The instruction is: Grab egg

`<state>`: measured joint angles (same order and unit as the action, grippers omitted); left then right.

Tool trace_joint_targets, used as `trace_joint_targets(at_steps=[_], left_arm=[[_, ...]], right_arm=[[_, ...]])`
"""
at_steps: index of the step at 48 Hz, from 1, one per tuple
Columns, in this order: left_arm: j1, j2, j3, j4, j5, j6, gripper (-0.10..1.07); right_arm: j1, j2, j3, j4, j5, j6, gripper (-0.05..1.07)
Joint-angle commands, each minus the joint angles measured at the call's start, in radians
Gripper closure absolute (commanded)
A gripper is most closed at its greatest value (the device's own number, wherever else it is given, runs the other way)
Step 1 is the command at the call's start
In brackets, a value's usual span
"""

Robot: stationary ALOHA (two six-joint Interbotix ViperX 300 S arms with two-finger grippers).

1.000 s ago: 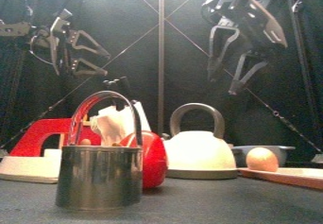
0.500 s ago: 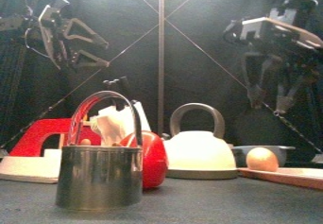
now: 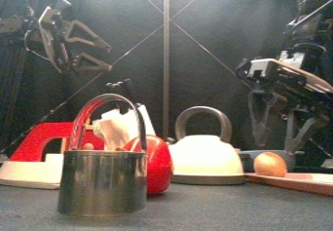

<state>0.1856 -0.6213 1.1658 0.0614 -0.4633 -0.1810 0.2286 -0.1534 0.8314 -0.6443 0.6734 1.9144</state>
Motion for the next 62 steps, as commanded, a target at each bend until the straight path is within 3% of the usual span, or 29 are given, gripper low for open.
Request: trace_joint_targets(at_steps=[1,13,62], left_arm=[[0.002,0.0,-0.011,0.0,-0.009,0.002,0.02],[0.002,0.0,-0.006,0.0,-0.008,0.002,0.02],[0.002,0.0,0.002,0.0,-0.005,0.0,0.02]], right_arm=[[-0.015,-0.008,-0.014,-0.017,-0.011,0.002,0.05],[-0.044,0.041,-0.014,-0.009,-0.081,0.0,0.05],[-0.066,0.124,-0.005,0.009,-0.092,-0.017,0.06]])
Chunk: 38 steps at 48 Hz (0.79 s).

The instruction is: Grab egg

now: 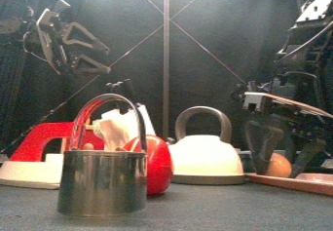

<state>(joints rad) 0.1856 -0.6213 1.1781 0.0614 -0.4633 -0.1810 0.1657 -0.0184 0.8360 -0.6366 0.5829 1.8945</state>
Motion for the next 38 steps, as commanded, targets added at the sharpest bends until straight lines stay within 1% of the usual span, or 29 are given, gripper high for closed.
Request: trace_joint_targets(at_steps=[1,8,18,24,31,38], left_arm=[[0.002,0.0,-0.011,0.0,-0.005,0.0,0.02],[0.002,0.0,-0.011,-0.005,-0.005,0.0,0.02],[0.002,0.0,-0.011,-0.006,-0.005,0.0,0.02],[0.002,0.0,-0.011,-0.006,-0.005,0.0,0.02],[0.002,0.0,-0.011,-0.006,-0.005,0.0,0.02],[0.002,0.0,-0.009,-0.006,-0.005,0.0,0.02]], right_arm=[[-0.003,-0.011,-0.009,0.002,0.0,0.002,0.07],[-0.006,-0.011,-0.009,-0.003,0.0,0.002,0.1],[-0.008,-0.011,-0.006,0.002,0.003,0.003,0.21],[-0.008,-0.012,-0.011,-0.002,0.003,0.003,0.24],[-0.008,-0.035,-0.015,-0.008,0.008,0.0,0.28],[-0.002,-0.077,-0.015,-0.021,0.011,-0.006,0.28]])
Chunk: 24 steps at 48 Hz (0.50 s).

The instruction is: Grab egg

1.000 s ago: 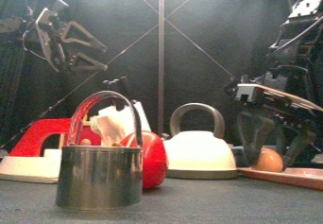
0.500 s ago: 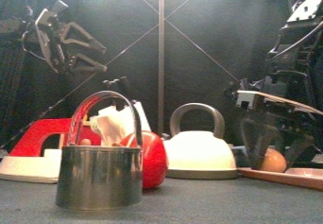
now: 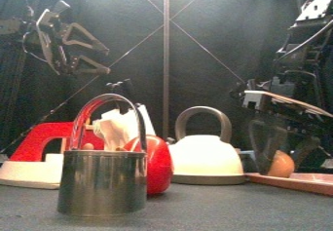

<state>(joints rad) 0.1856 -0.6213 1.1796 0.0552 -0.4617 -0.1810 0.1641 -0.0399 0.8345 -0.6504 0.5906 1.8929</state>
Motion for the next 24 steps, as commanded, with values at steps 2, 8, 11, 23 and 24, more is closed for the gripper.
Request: trace_joint_targets(at_steps=[2,8,11,23,24], left_arm=[[0.0,0.0,-0.012,0.002,-0.006,0.0,0.02],[0.002,0.0,-0.011,0.0,-0.006,0.0,0.02],[0.0,0.0,-0.011,0.0,-0.006,0.0,0.02],[0.0,0.0,-0.009,0.0,-0.006,-0.002,0.02],[0.0,0.002,-0.009,0.0,-0.005,-0.002,0.02]], right_arm=[[0.002,-0.064,-0.014,-0.006,0.003,-0.006,0.28],[0.002,-0.077,-0.008,-0.011,0.003,-0.012,0.28],[0.002,-0.078,-0.005,-0.021,0.003,-0.017,0.28],[0.002,-0.078,-0.003,-0.035,0.003,-0.021,0.28],[0.002,-0.08,-0.003,-0.037,0.002,-0.021,0.28]])
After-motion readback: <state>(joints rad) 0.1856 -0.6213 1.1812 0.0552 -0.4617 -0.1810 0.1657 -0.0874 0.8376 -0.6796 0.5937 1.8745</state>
